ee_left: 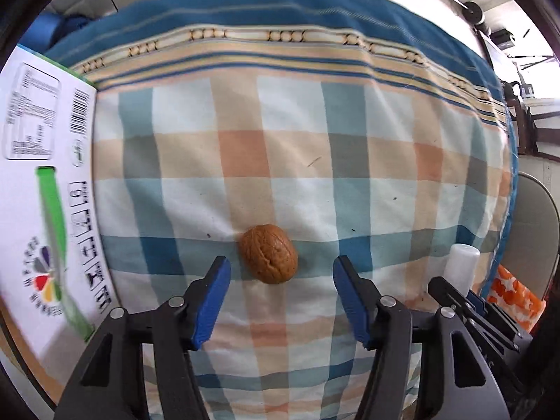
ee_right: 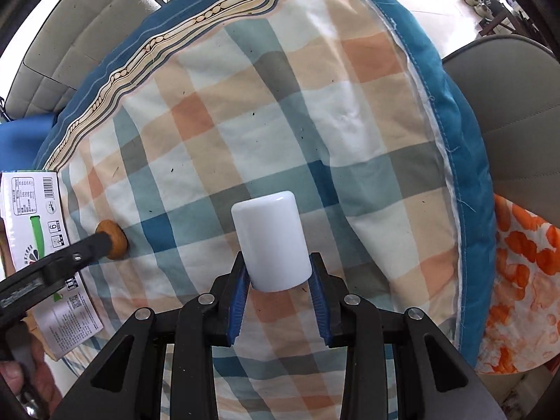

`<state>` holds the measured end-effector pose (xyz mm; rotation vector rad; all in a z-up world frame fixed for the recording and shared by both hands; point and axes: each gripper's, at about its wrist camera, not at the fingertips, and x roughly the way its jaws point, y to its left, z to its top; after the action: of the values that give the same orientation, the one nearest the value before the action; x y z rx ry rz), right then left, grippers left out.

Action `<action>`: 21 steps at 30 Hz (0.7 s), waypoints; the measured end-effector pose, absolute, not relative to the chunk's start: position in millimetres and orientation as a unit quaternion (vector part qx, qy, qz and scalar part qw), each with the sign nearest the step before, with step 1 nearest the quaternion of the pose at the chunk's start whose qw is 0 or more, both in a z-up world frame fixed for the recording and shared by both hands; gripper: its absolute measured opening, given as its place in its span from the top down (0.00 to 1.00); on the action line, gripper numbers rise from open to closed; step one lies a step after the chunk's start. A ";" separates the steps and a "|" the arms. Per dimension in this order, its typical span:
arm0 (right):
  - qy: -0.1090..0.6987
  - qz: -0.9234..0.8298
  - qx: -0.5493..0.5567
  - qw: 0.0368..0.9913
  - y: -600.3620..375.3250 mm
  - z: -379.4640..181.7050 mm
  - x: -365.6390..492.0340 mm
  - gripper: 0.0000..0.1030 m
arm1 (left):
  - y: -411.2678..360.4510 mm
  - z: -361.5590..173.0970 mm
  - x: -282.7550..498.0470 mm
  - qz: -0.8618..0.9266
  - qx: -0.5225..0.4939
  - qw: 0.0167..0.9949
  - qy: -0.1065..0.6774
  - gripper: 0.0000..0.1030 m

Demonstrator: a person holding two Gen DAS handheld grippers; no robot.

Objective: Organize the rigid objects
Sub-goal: 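Grasp the white cylinder with the right gripper while the left gripper grasps the walnut, then carry the walnut and white cylinder over the box and lower them inside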

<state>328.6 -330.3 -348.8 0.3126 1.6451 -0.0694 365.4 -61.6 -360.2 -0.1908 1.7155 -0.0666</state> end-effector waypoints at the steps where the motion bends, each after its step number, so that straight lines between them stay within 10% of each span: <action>1: 0.731 -0.028 0.140 0.668 -331.8 -350.3 329.3 0.66 | -63.0 -364.3 366.0 -0.028 -0.080 0.648 0.757 0.44; 7: 0.737 -0.019 0.137 0.662 -314.7 -365.1 339.5 0.65 | -70.0 -381.2 373.7 -0.021 -0.047 0.648 0.760 0.67; 21: 0.769 0.018 0.091 0.633 -279.1 -386.4 293.1 0.66 | -91.1 -368.7 279.1 -0.070 0.066 0.656 0.748 0.67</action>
<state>293.1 -279.1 -386.4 0.2077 1.7585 0.0409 279.1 -91.1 -368.7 0.1499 1.6961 -0.1586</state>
